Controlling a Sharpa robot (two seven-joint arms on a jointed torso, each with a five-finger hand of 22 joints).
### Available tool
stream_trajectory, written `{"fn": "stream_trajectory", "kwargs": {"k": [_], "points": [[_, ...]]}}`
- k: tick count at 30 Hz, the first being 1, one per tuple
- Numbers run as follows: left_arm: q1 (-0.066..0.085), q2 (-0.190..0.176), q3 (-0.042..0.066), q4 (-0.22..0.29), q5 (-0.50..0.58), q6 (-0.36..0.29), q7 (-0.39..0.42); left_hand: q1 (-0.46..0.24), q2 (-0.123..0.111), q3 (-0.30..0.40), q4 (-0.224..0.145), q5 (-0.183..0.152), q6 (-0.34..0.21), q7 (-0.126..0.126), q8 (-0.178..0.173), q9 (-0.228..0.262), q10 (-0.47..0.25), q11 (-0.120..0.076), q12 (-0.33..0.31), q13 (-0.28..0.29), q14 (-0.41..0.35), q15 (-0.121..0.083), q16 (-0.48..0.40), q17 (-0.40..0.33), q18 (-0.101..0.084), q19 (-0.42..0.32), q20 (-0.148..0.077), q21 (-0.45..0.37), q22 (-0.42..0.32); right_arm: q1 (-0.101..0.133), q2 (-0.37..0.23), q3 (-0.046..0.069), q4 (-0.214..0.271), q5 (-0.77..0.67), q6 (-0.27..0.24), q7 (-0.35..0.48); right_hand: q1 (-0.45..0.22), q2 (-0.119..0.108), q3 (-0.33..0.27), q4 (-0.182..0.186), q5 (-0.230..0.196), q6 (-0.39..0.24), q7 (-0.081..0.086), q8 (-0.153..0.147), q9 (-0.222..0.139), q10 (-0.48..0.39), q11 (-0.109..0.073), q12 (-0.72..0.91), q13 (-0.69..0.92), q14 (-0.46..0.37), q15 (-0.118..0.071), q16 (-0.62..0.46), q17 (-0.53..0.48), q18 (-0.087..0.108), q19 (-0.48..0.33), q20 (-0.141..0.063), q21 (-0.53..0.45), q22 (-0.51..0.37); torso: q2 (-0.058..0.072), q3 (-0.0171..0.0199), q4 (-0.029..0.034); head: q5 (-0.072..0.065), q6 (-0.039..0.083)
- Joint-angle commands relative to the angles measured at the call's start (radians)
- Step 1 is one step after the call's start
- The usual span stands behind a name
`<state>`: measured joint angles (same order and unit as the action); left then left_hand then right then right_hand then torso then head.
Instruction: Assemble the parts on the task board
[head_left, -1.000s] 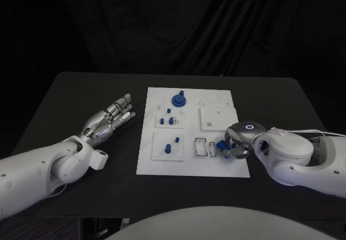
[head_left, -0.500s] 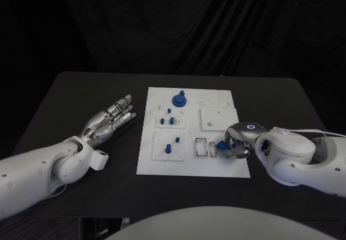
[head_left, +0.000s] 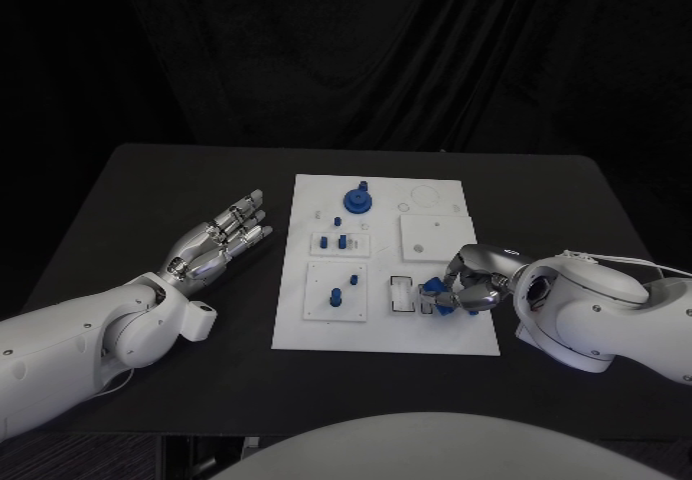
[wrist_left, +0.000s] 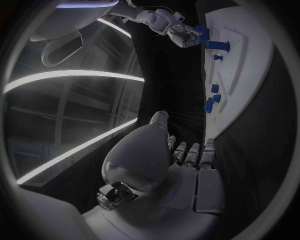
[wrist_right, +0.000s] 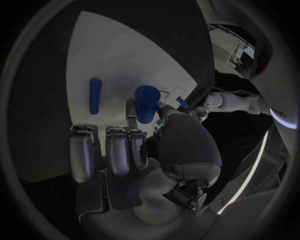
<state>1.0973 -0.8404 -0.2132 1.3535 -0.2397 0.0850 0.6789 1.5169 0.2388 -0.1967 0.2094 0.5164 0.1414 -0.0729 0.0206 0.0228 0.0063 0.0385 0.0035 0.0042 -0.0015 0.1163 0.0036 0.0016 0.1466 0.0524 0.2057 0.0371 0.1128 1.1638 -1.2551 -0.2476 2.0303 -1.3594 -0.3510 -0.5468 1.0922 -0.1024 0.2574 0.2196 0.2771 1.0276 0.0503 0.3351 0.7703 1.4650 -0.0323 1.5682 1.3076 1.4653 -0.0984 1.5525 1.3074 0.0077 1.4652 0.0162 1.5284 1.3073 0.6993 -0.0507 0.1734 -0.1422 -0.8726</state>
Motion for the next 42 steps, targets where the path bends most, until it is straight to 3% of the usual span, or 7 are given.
{"fn": "stream_trajectory", "kwargs": {"k": [1,7,17,28,31,42], "points": [[-0.002,0.003,0.001,0.001,0.004,0.013,0.041,0.01,-0.001,0.001,-0.007,0.004,0.002,0.007,0.005,0.001,0.0,0.008,-0.001,-0.002,0.002,0.005,-0.004,-0.002,0.017,0.003,0.006,-0.004,-0.001,0.009,0.001,0.0,0.007,0.237,-0.09,0.039,0.031,0.042,0.051,-0.057,0.005,0.013,-0.023,0.007,0.014,0.106,-0.007,0.003,0.263,0.096,-0.005,-0.005,0.214,0.005,0.081,-0.007,-0.003,0.247,0.0,-0.0005,0.0001,-0.002,0.0],[-0.002,0.005,0.001,0.001,0.004,0.012,0.042,0.011,-0.001,0.002,-0.009,0.005,0.003,0.007,0.005,0.001,0.001,0.008,-0.001,-0.001,0.002,0.005,-0.004,-0.002,0.017,0.003,0.007,-0.004,-0.001,0.017,0.012,0.0,0.005,0.342,-0.1,0.041,0.024,0.051,0.052,-0.057,0.006,0.0,-0.022,0.007,0.022,0.106,-0.006,0.003,0.263,0.095,-0.004,-0.009,0.206,0.007,0.078,-0.007,-0.009,0.244,0.0,-0.0019,0.0007,0.001,0.0],[-0.002,0.004,0.001,0.005,0.004,0.008,0.041,0.012,-0.002,0.003,-0.012,0.007,0.003,0.008,0.005,0.001,0.001,0.009,0.0,-0.001,0.002,0.005,-0.004,-0.002,0.017,0.003,0.007,-0.004,-0.001,0.019,0.049,0.0,-0.018,0.381,-0.098,0.018,-0.002,0.06,0.046,-0.049,0.005,-0.018,-0.016,0.006,0.034,0.106,-0.002,0.003,0.263,0.093,0.0,-0.012,0.199,0.008,0.077,-0.004,-0.011,0.243,0.0,-0.0027,0.0055,-0.013,0.0],[-0.002,0.011,0.001,0.006,0.004,0.007,0.04,0.012,-0.002,0.004,-0.014,0.008,0.004,0.009,0.005,0.001,0.001,0.009,0.0,-0.001,0.002,0.006,-0.004,-0.002,0.017,0.003,0.008,-0.003,0.0,0.018,0.09,-0.001,-0.044,0.384,-0.066,-0.005,-0.044,0.064,0.033,-0.03,0.005,-0.045,-0.006,-0.008,0.035,0.106,0.006,0.003,0.263,0.091,0.01,-0.016,0.189,0.01,0.072,0.004,-0.021,0.239,0.0,-0.0034,0.0004,-0.004,0.0],[-0.002,0.011,0.001,0.005,0.004,0.008,0.04,0.012,-0.002,0.004,-0.014,0.008,0.004,0.009,0.005,0.001,0.001,0.009,0.0,-0.001,0.002,0.006,-0.004,-0.002,0.017,0.003,0.008,-0.003,0.0,0.018,0.097,-0.001,-0.048,0.385,-0.058,-0.006,-0.049,0.064,0.031,-0.027,0.005,-0.052,-0.003,-0.013,0.034,0.106,0.008,0.003,0.263,0.091,0.012,-0.017,0.187,0.011,0.071,0.006,-0.023,0.239,0.0,-0.0039,0.002,-0.005,0.0],[-0.002,0.013,0.001,0.003,0.004,0.01,0.039,0.012,-0.003,0.004,-0.016,0.01,0.004,0.009,0.005,0.001,0.001,0.009,0.0,-0.001,0.002,0.006,-0.004,-0.002,0.017,0.004,0.008,-0.003,0.0,0.018,0.113,-0.001,-0.059,0.385,-0.032,-0.015,-0.075,0.065,0.011,-0.013,0.003,-0.073,0.008,-0.029,0.027,0.106,0.019,0.003,0.263,0.089,0.021,-0.021,0.177,0.015,0.063,0.015,-0.037,0.233,0.001,-0.001,0.0008,-0.003,0.0]]}}
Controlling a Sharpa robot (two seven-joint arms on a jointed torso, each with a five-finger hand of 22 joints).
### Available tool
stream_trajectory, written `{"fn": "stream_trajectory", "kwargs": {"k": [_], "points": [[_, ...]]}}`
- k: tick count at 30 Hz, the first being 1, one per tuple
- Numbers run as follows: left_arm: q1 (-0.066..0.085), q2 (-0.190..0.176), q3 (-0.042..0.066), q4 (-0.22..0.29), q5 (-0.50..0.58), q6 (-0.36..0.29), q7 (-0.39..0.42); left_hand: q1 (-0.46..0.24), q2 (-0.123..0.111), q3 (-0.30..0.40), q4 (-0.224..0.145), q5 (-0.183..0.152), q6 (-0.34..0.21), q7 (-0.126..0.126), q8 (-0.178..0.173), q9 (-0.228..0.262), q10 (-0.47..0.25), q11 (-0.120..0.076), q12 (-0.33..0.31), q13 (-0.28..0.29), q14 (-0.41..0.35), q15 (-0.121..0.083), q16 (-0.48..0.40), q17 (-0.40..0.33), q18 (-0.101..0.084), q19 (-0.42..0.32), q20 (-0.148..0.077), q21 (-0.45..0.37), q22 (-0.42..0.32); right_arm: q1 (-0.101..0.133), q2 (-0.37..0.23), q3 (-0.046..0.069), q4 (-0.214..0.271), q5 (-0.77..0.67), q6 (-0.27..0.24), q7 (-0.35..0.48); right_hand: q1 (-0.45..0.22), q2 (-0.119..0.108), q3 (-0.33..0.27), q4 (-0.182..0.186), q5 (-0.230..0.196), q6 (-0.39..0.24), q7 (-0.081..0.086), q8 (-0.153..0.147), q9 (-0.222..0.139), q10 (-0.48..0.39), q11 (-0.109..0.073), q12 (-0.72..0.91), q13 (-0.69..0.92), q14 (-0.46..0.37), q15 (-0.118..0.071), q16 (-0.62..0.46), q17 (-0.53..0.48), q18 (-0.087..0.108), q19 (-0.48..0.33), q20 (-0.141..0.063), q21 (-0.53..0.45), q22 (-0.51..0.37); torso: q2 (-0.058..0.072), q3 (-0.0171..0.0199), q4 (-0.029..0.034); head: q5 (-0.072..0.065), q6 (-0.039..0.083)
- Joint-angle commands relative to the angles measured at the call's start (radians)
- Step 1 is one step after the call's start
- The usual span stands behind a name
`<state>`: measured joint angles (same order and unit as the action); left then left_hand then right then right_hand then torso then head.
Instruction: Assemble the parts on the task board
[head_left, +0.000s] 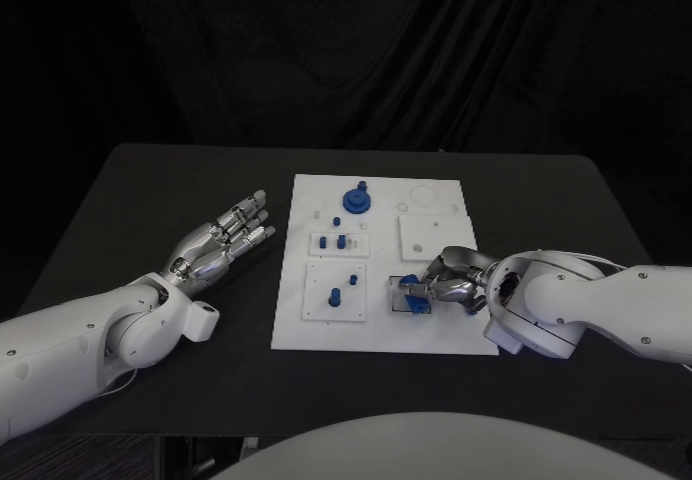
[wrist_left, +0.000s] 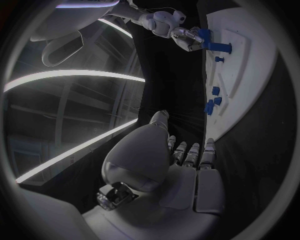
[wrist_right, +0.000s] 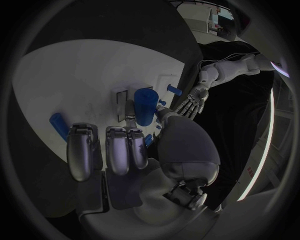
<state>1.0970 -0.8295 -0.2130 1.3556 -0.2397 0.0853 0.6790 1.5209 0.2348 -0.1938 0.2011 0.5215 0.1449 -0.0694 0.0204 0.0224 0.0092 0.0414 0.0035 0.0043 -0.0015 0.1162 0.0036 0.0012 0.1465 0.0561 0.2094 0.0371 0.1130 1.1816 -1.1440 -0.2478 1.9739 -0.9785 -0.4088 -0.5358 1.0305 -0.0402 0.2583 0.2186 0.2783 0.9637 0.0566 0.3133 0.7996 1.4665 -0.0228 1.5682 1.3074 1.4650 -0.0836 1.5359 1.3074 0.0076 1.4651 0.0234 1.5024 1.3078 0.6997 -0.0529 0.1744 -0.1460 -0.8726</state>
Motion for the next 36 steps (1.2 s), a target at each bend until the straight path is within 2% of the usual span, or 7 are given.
{"fn": "stream_trajectory", "kwargs": {"k": [1,11,22,28,36], "points": [[-0.002,0.003,0.001,0.001,0.004,0.01,0.039,0.008,0.001,0.001,-0.008,0.005,0.0,0.006,0.005,0.001,-0.002,0.007,0.0,-0.001,0.001,0.006,-0.004,-0.001,0.018,0.0,0.005,-0.003,0.0,0.0,0.003,0.0,-0.003,0.003,0.029,-0.028,-0.015,0.003,0.008,-0.01,0.002,-0.011,0.003,-0.009,-0.004,0.104,0.01,0.003,0.263,0.089,0.007,-0.006,0.175,0.016,0.061,0.008,-0.014,0.232,0.001,0.0015,-0.0014,0.003,0.0],[-0.002,0.004,0.001,0.0,0.004,0.014,0.038,0.008,0.002,0.002,-0.01,0.006,0.001,0.01,0.005,0.002,-0.002,0.007,0.0,-0.001,0.001,0.008,-0.004,-0.001,0.018,0.001,0.006,-0.003,0.001,0.0,0.01,0.0,-0.007,-0.011,0.052,-0.036,-0.053,0.01,-0.034,0.025,0.001,-0.028,0.013,-0.03,-0.024,0.104,0.02,0.003,0.263,0.087,0.016,-0.01,0.166,0.019,0.054,0.018,-0.028,0.227,0.002,0.0016,-0.0026,0.005,0.0],[-0.002,0.005,0.001,-0.002,0.004,0.018,0.037,0.008,0.002,0.003,-0.011,0.006,0.001,0.012,0.005,0.002,-0.002,0.007,0.0,-0.001,0.001,0.008,-0.004,-0.001,0.018,0.001,0.006,-0.003,0.001,0.0,0.014,0.0,-0.011,-0.028,0.05,-0.029,-0.093,0.02,-0.08,0.07,0.002,-0.05,0.021,-0.05,-0.047,0.104,0.027,0.003,0.263,0.086,0.022,-0.012,0.16,0.021,0.051,0.024,-0.036,0.224,0.001,0.0025,-0.0035,0.008,0.0],[-0.002,0.006,0.001,-0.003,0.004,0.019,0.037,0.007,0.003,0.003,-0.012,0.007,0.002,0.015,0.005,0.002,-0.002,0.007,0.0,-0.001,0.001,0.009,-0.004,-0.001,0.018,0.002,0.007,-0.002,0.001,0.0,0.016,0.0,-0.015,-0.03,0.05,-0.009,-0.106,0.022,-0.099,0.07,0.001,-0.064,0.026,-0.056,-0.057,0.104,0.03,0.003,0.263,0.084,0.025,-0.014,0.154,0.023,0.048,0.027,-0.042,0.222,0.001,0.0024,-0.0043,0.008,0.0],[-0.002,0.007,0.001,-0.004,0.004,0.02,0.037,0.006,0.003,0.003,-0.012,0.006,0.001,0.017,0.005,0.002,-0.002,0.006,0.0,-0.002,0.001,0.01,-0.004,-0.001,0.018,0.001,0.008,-0.003,0.0,0.0,0.014,0.0,-0.015,-0.045,0.02,0.012,-0.126,0.032,-0.126,0.073,0.0,-0.073,0.03,-0.059,-0.07,0.104,0.034,0.003,0.263,0.084,0.028,-0.014,0.153,0.024,0.046,0.03,-0.046,0.221,0.001,0.0028,-0.0046,0.011,0.0]]}}
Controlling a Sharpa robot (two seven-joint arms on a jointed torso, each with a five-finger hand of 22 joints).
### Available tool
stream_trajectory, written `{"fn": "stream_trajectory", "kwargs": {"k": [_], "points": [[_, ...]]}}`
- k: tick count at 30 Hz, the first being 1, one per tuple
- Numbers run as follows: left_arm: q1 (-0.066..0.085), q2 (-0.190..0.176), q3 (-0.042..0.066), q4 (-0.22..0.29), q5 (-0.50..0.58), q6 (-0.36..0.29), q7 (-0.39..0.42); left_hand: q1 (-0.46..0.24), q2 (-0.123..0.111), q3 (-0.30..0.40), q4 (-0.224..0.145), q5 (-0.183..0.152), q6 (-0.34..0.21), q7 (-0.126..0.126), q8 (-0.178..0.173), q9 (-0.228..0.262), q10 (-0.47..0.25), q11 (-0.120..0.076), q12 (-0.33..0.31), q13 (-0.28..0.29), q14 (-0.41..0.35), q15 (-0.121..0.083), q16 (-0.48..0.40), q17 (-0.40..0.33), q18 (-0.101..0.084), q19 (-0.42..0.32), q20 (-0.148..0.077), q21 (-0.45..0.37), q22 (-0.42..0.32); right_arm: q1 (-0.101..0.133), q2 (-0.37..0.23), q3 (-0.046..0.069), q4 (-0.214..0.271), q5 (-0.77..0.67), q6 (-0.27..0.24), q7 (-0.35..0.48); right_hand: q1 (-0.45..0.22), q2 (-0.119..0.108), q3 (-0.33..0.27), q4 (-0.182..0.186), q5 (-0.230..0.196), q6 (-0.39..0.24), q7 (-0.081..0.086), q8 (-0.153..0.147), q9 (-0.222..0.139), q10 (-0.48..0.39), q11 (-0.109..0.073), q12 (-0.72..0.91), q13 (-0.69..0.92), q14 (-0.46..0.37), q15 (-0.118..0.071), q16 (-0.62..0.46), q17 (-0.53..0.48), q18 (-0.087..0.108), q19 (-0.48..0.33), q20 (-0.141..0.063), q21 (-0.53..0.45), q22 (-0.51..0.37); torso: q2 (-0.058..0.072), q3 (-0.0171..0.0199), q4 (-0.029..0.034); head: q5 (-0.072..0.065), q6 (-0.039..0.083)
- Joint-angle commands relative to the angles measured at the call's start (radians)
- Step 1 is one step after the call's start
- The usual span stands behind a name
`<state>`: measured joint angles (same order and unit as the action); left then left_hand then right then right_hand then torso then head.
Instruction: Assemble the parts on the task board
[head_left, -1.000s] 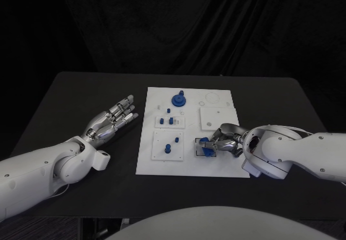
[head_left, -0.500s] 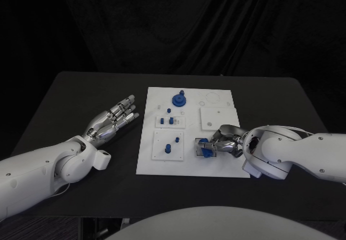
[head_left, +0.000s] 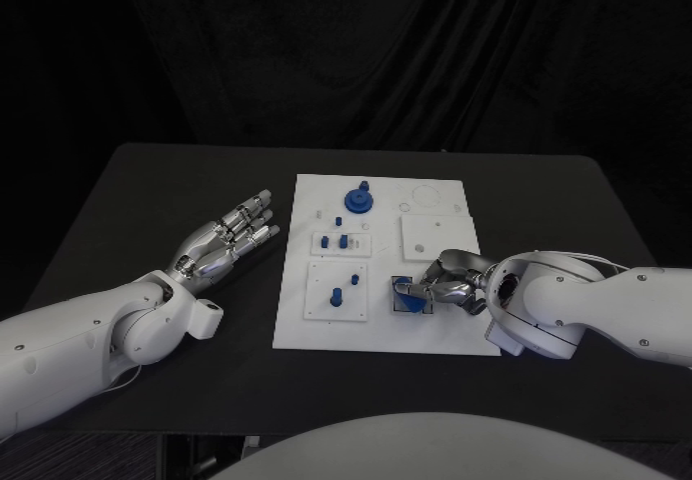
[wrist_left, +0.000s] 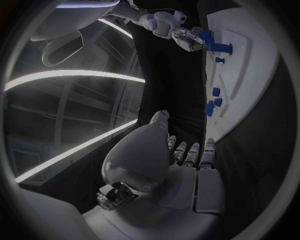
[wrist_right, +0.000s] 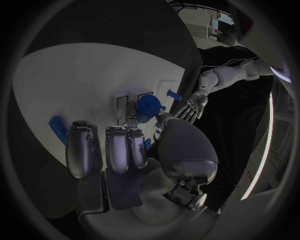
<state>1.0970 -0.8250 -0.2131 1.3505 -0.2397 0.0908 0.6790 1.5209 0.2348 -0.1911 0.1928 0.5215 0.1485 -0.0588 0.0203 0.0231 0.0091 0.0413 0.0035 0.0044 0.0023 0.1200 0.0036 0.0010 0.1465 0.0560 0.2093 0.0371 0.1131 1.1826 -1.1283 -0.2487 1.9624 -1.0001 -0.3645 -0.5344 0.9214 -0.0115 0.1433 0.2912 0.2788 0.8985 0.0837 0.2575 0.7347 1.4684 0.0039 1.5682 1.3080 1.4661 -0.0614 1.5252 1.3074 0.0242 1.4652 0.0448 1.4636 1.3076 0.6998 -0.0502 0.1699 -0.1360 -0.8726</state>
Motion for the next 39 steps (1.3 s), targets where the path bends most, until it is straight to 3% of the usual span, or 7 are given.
{"fn": "stream_trajectory", "kwargs": {"k": [1,16,22,31,37,38,39], "points": [[-0.002,0.002,0.001,0.001,0.004,0.014,0.037,0.006,0.003,0.001,-0.004,0.007,-0.002,0.006,0.005,0.001,-0.002,0.007,-0.001,-0.002,-0.002,0.006,-0.004,-0.001,0.018,0.001,0.008,-0.003,0.0,-0.001,-0.002,0.001,-0.003,-0.025,-0.028,0.013,-0.023,0.005,-0.017,0.001,0.0,-0.008,0.003,-0.003,-0.008,0.102,0.008,0.003,0.263,0.083,0.007,-0.004,0.152,0.007,0.046,0.009,-0.007,0.221,0.0,0.0001,-0.0001,0.001,0.0],[-0.002,0.002,0.001,-0.001,0.004,0.017,0.037,0.005,0.003,0.001,-0.004,0.006,-0.003,0.008,0.005,0.001,-0.002,0.007,0.0,-0.002,-0.002,0.007,-0.004,-0.001,0.017,0.001,0.008,-0.003,-0.001,-0.001,-0.02,0.001,0.012,-0.039,-0.13,0.083,-0.117,0.055,-0.111,0.003,0.0,0.0,0.002,0.013,-0.036,0.102,0.008,0.003,0.263,0.084,0.007,-0.001,0.155,0.007,0.047,0.011,-0.009,0.221,0.0,0.0003,-0.0006,0.007,0.0],[-0.002,0.0,0.001,-0.001,0.004,0.017,0.037,0.005,0.003,0.001,-0.004,0.006,-0.003,0.008,0.005,0.001,-0.002,0.007,0.0,-0.002,-0.002,0.007,-0.004,-0.001,0.017,0.001,0.008,-0.003,-0.001,-0.001,-0.04,0.001,0.027,-0.109,-0.132,0.133,-0.024,0.04,-0.134,-0.017,0.003,-0.006,-0.001,0.036,-0.036,0.102,0.005,0.003,0.263,0.084,0.004,0.002,0.159,0.007,0.048,0.008,-0.008,0.222,0.001,0.001,-0.0009,0.007,0.0],[-0.003,0.001,0.001,-0.003,0.004,0.018,0.037,0.005,0.003,0.001,-0.004,0.006,-0.003,0.008,0.005,0.001,-0.002,0.007,0.0,-0.002,-0.002,0.007,-0.004,-0.001,0.017,0.001,0.008,-0.003,-0.001,-0.001,-0.054,0.0,0.043,-0.175,-0.069,0.192,0.152,0.025,-0.19,-0.036,0.002,-0.046,-0.016,0.191,0.057,0.102,-0.008,0.003,0.263,0.086,-0.005,0.007,0.168,0.005,0.053,-0.001,0.001,0.225,0.001,0.0014,-0.002,0.005,0.0],[-0.004,0.001,0.001,-0.004,0.004,0.019,0.037,0.003,0.004,0.001,-0.004,0.006,-0.003,0.009,0.005,0.001,-0.002,0.007,-0.001,-0.002,-0.002,0.008,-0.004,-0.001,0.017,0.001,0.009,-0.003,-0.001,-0.002,-0.055,0.0,0.043,-0.242,-0.022,0.194,0.226,0.021,-0.236,-0.056,0.002,-0.08,-0.033,0.338,0.169,0.102,-0.022,0.003,0.263,0.087,-0.018,0.009,0.173,0.003,0.055,-0.012,0.005,0.227,0.0,0.0012,-0.0026,0.006,0.0],[-0.004,0.001,0.001,-0.004,0.004,0.019,0.036,0.003,0.004,0.001,-0.004,0.006,-0.003,0.009,0.005,0.001,-0.002,0.007,-0.001,-0.002,-0.002,0.008,-0.004,-0.001,0.017,0.001,0.009,-0.003,-0.001,-0.002,-0.055,0.0,0.043,-0.261,-0.012,0.191,0.238,0.022,-0.255,-0.057,0.002,-0.097,-0.04,0.389,0.213,0.102,-0.026,0.003,0.263,0.086,-0.022,0.009,0.172,0.004,0.055,-0.017,0.005,0.227,0.0,0.0009,-0.0025,0.007,0.0],[-0.004,0.001,0.001,-0.004,0.004,0.019,0.036,0.003,0.004,0.001,-0.004,0.006,-0.003,0.009,0.005,0.001,-0.002,0.007,-0.001,-0.002,-0.002,0.008,-0.004,-0.001,0.017,0.001,0.009,-0.003,-0.001,-0.003,-0.054,0.0,0.042,-0.28,-0.004,0.188,0.238,0.022,-0.255,-0.057,0.002,-0.097,-0.04,0.389,0.214,0.102,-0.026,0.003,0.263,0.086,-0.022,0.009,0.172,0.004,0.055,-0.017,0.005,0.227,0.0,0.001,-0.0026,0.007,0.0]]}}
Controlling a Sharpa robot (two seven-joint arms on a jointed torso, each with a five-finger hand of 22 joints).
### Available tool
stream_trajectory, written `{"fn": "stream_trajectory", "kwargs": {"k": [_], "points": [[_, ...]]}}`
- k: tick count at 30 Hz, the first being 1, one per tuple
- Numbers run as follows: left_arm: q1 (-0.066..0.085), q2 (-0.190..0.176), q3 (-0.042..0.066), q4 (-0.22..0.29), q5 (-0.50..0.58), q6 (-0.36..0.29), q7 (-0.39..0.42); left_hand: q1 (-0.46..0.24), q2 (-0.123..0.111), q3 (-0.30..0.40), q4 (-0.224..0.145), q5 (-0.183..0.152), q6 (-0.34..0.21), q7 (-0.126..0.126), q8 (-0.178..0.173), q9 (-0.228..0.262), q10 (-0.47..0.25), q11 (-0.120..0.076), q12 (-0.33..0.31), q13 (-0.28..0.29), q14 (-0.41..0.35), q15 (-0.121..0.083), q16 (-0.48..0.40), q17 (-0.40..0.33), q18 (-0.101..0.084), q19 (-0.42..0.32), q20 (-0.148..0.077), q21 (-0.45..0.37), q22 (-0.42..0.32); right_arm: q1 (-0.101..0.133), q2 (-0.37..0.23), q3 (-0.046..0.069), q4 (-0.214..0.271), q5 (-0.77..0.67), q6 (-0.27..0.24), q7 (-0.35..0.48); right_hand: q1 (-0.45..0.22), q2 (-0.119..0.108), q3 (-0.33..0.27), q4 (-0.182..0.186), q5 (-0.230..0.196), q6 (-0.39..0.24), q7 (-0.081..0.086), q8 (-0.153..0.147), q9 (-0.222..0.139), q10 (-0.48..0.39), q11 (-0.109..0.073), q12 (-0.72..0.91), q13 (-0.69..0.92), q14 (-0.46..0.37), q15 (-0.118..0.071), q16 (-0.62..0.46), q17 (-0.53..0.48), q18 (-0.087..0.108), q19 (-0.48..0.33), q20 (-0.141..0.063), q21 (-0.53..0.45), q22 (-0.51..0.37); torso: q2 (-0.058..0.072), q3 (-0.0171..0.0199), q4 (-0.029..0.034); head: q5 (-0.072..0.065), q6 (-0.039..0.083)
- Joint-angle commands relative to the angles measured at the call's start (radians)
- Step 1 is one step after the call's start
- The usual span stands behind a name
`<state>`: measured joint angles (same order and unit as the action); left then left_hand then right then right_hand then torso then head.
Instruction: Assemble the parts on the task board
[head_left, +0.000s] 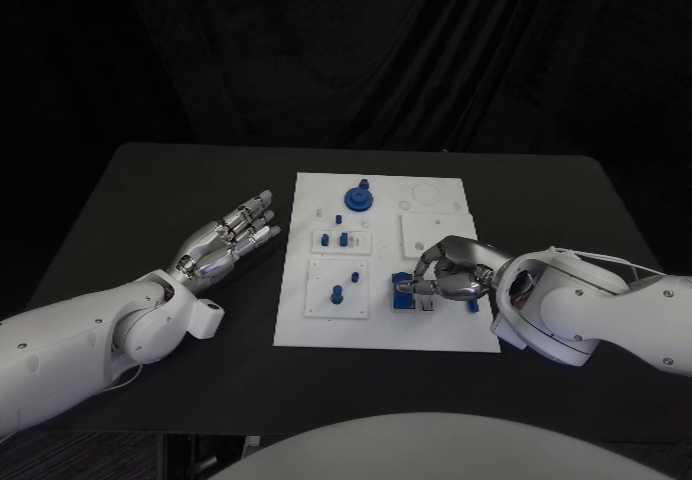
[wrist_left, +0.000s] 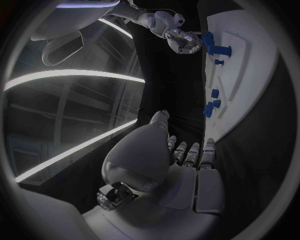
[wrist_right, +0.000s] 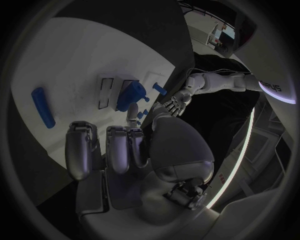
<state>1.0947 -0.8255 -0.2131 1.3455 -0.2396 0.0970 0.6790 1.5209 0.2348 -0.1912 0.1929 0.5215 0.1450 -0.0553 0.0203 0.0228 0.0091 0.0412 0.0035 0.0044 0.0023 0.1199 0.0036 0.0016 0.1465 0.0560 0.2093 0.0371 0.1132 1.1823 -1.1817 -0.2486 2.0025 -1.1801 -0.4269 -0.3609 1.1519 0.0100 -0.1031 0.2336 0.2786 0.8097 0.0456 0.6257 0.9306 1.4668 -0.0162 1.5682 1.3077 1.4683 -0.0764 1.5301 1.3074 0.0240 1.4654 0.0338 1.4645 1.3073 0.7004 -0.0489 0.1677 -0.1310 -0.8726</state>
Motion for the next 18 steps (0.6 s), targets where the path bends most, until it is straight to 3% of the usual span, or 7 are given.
{"fn": "stream_trajectory", "kwargs": {"k": [1,2,6,9,18], "points": [[-0.002,0.001,0.001,0.001,0.004,0.013,0.036,0.003,0.004,0.001,-0.004,0.006,0.001,0.006,0.005,0.001,-0.002,0.007,-0.001,-0.002,-0.002,0.008,-0.004,-0.002,0.017,0.001,0.009,-0.003,-0.001,-0.004,0.0,0.0,0.002,-0.114,0.064,0.013,0.021,-0.003,-0.023,-0.004,0.002,-0.02,-0.006,0.064,0.054,0.104,-0.012,0.003,0.263,0.084,-0.01,0.003,0.17,0.004,0.055,-0.009,0.004,0.227,-0.001,-0.0003,-0.0006,0.001,0.0],[-0.002,0.001,0.001,0.001,0.004,0.013,0.036,0.003,0.004,0.001,-0.004,0.006,0.001,0.006,0.005,0.001,-0.002,0.007,-0.001,-0.002,-0.002,0.008,-0.004,-0.002,0.017,0.001,0.009,-0.003,-0.001,-0.005,0.001,0.0,0.001,-0.129,0.069,0.011,0.035,-0.003,-0.032,-0.008,0.003,-0.028,-0.01,0.096,0.083,0.104,-0.015,0.003,0.263,0.084,-0.014,0.003,0.17,0.004,0.055,-0.01,0.004,0.227,-0.001,-0.0005,-0.0002,0.001,0.0],[-0.002,0.0,0.001,0.001,0.004,0.013,0.036,0.003,0.004,0.001,-0.004,0.006,0.001,0.006,0.005,0.001,-0.002,0.007,-0.001,-0.002,-0.002,0.008,-0.004,-0.002,0.017,0.001,0.009,-0.003,-0.001,-0.011,0.005,0.0,-0.003,-0.163,0.079,0.009,0.058,0.003,-0.05,-0.011,0.004,-0.036,-0.02,0.157,0.133,0.104,-0.023,0.003,0.263,0.084,-0.02,0.003,0.17,0.003,0.055,-0.017,0.004,0.227,-0.001,-0.0007,-0.0008,0.004,0.0],[-0.002,0.0,0.001,0.001,0.004,0.013,0.036,0.003,0.004,0.001,-0.005,0.007,0.001,0.006,0.005,0.001,-0.002,0.007,-0.001,-0.002,-0.002,0.008,-0.004,-0.002,0.017,0.002,0.009,-0.003,-0.001,-0.015,0.008,0.0,-0.007,-0.173,0.086,0.008,0.077,0.004,-0.055,-0.02,0.004,-0.039,-0.024,0.179,0.152,0.104,-0.027,0.003,0.263,0.084,-0.024,0.003,0.169,0.003,0.055,-0.02,0.004,0.227,-0.001,-0.0007,0.0005,0.004,0.0],[-0.003,-0.001,0.001,0.001,0.004,0.014,0.035,0.003,0.004,0.001,-0.005,0.007,0.001,0.006,0.005,0.001,-0.002,0.007,-0.001,-0.002,-0.002,0.008,-0.004,-0.002,0.017,0.002,0.009,-0.003,-0.001,-0.019,0.012,0.0,-0.014,-0.183,0.063,0.01,0.105,0.012,-0.055,-0.033,0.006,-0.042,-0.028,0.194,0.166,0.104,-0.031,0.003,0.263,0.084,-0.027,0.002,0.169,0.004,0.055,-0.023,0.003,0.227,0.001,-0.0004,0.0019,0.003,0.0]]}}
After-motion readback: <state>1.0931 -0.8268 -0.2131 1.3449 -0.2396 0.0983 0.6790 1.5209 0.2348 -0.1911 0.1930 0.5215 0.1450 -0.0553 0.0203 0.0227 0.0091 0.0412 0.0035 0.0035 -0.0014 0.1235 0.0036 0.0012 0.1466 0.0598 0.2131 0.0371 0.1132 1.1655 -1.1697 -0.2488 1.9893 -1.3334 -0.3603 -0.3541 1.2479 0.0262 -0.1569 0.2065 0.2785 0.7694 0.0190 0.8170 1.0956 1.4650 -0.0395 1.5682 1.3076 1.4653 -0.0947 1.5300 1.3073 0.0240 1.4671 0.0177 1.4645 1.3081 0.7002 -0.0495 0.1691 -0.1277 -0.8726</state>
